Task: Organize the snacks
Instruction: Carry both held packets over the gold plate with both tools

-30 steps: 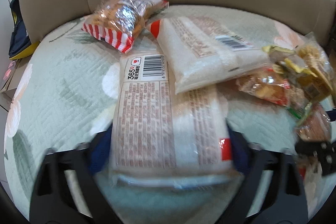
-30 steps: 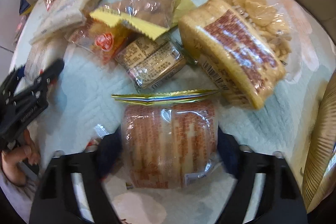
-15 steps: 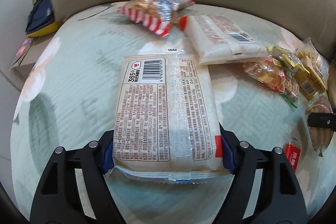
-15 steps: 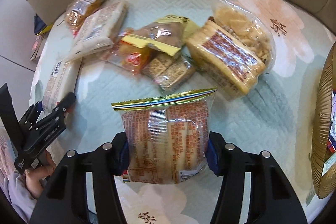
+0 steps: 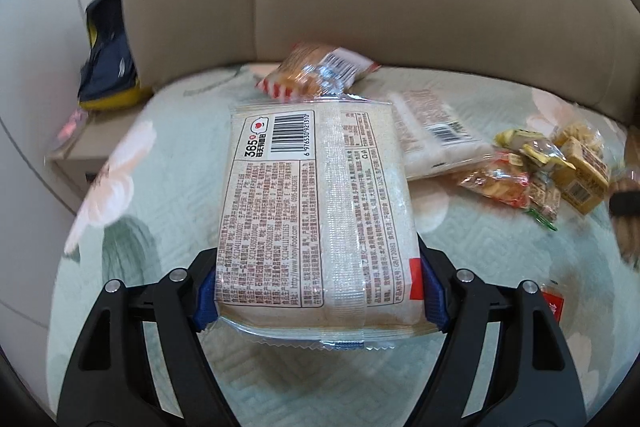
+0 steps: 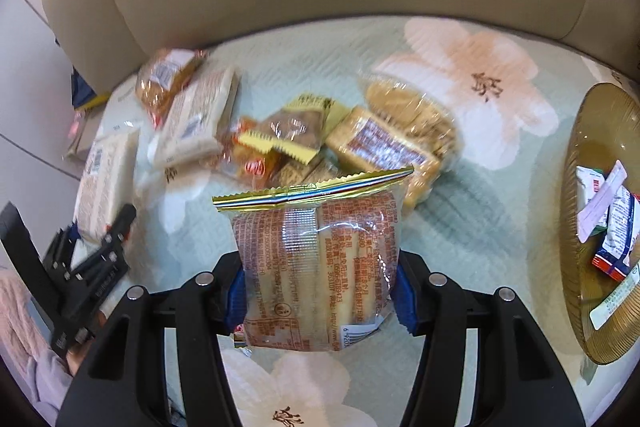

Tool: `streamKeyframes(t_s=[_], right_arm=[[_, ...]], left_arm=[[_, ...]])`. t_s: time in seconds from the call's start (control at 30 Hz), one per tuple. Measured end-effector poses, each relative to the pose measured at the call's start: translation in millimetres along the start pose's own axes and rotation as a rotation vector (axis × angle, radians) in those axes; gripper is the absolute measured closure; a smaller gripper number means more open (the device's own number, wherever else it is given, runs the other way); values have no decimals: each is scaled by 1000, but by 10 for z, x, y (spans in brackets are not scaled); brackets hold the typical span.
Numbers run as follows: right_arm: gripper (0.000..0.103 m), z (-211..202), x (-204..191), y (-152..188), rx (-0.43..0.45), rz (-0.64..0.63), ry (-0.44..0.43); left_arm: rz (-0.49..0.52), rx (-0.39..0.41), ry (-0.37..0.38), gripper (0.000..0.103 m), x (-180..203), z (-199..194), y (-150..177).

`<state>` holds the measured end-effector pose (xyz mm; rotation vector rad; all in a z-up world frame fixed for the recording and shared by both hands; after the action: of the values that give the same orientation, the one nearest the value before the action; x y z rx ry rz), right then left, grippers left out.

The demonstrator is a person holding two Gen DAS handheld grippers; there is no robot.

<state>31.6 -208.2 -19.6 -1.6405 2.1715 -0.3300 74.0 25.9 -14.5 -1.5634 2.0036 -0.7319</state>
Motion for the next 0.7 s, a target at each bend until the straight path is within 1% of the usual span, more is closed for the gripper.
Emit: streamKeyframes(t_s=[0.17, 0.23, 0.3, 0.37, 0.43, 0.5, 0.63, 0.7], right_arm=[[47, -129, 39, -115, 55, 29, -10], [47, -245, 119, -172, 87, 46, -16], [47, -383, 244, -220, 116, 48, 19], [47, -551, 417, -262, 151, 58, 82], [47, -692, 584, -281, 186, 74, 119], [47, -822, 837, -285, 216, 122, 153], [47, -971, 1305, -241, 243, 229, 191], [47, -1035, 1507, -204, 245, 264, 231]], left_arm=[[62, 16, -3, 26, 178, -1, -49], [93, 41, -4, 26, 277, -55, -127], [113, 62, 7, 26, 379, -106, -225], [125, 85, 32, 26, 525, -171, -366], [136, 105, 69, 26, 722, -242, -522], [154, 117, 104, 26, 928, -290, -640], [199, 139, 179, 26, 1452, -398, -896], [219, 151, 213, 26, 1710, -455, -995]])
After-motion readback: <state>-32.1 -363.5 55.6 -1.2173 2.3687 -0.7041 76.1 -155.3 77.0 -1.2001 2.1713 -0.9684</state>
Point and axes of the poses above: each gripper's, at about its wrist camera, not at the fingertips, and z roughly the way its jaws point, x to its right, y to its underside, the point moved 10 cm from there along z, roughly the way its jaws point, and after that the axes turned 1 degree about -z, right-handed, at the moved point
